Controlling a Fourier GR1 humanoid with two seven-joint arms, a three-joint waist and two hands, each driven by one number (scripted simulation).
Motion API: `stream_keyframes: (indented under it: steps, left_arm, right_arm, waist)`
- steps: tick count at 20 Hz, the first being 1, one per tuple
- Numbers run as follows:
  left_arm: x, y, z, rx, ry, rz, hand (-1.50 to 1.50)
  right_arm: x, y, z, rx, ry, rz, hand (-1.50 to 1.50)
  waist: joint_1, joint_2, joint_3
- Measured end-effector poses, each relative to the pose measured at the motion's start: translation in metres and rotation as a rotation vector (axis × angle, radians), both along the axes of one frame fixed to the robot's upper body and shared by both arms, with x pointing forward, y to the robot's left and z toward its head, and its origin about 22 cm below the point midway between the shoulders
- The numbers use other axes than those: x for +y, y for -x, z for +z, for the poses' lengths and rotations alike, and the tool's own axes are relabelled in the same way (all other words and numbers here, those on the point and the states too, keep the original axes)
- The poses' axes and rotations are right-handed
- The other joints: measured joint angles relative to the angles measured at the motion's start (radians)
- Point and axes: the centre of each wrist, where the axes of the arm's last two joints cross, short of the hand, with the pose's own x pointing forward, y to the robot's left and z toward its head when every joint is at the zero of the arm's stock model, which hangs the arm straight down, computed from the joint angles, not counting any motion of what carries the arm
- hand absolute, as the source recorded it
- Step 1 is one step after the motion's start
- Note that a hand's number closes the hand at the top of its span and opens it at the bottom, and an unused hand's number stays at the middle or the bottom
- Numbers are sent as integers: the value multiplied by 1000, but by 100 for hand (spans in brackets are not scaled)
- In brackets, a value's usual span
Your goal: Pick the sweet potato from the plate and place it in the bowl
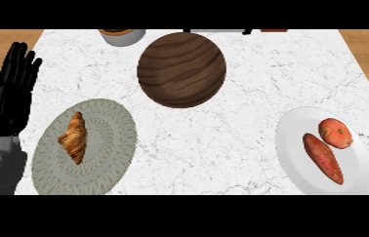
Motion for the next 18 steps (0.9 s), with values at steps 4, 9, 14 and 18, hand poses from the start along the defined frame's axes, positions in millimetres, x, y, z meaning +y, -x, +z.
stream_keyframes:
  steps: [4, 9, 14, 18]
  left_arm:
    - [-7, -5, -3, -3, 6, -1, 0]
    - [-9, -8, -2, -3, 7, -6, 0]
    - [-1, -4, -4, -1, 4, -7, 0]
    - [-5, -3, -3, 2, 6, -9, 0]
  right_arm:
    - [0, -6, -14, 20, 18, 7, -150]
    - [5, -17, -41, 52, 22, 5, -150]
    - [8, -27, -71, 74, 31, -11, -150]
    - [6, -36, -91, 78, 35, -16, -150]
  waist:
    - [5, 1, 0]
    - [11, 2, 0]
    - [9, 1, 0]
    - [7, 0, 0]
